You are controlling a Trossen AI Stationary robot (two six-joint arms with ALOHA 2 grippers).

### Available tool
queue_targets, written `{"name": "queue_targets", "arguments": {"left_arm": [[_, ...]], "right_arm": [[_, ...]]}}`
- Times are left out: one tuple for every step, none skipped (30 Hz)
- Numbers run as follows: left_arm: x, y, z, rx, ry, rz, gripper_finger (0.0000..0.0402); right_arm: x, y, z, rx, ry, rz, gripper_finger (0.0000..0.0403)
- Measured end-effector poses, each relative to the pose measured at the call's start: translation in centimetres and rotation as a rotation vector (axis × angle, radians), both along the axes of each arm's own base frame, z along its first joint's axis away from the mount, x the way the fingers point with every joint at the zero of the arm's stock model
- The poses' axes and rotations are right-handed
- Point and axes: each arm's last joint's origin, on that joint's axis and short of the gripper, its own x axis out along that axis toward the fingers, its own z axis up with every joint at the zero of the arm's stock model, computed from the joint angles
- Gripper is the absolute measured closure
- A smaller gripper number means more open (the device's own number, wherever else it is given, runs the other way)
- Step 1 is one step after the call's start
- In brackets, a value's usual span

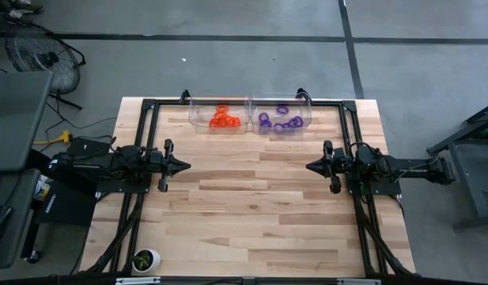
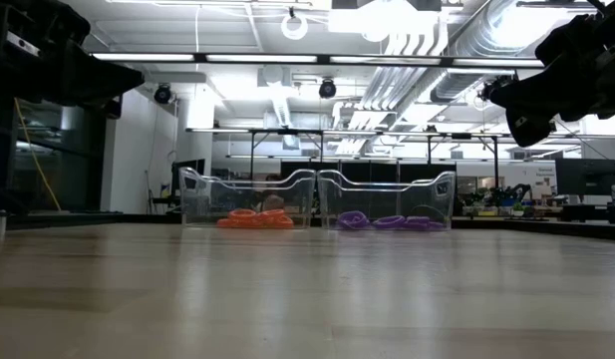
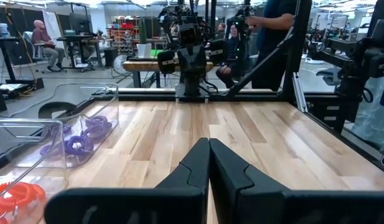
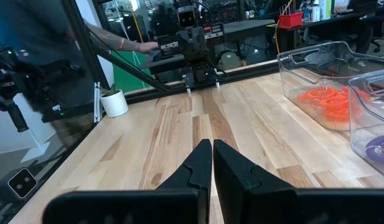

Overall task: Sort spring keychains
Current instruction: Return to Home Position

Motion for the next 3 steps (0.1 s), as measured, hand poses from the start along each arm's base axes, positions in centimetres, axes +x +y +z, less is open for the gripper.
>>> {"name": "queue_targets", "arguments": {"left_arm": [[0.00, 0.00, 0.00, 0.000, 0.000, 0.000, 0.0401], [0.00, 0.00, 0.00, 0.000, 0.000, 0.000, 0.0401], [0.00, 0.00, 0.00, 0.000, 0.000, 0.000, 0.0401]], "right_arm": [[0.00, 0.00, 0.00, 0.000, 0.000, 0.000, 0.0391], [0.00, 0.00, 0.00, 0.000, 0.000, 0.000, 0.0391], [0.00, 0.00, 0.00, 0.000, 0.000, 0.000, 0.0391]]}}
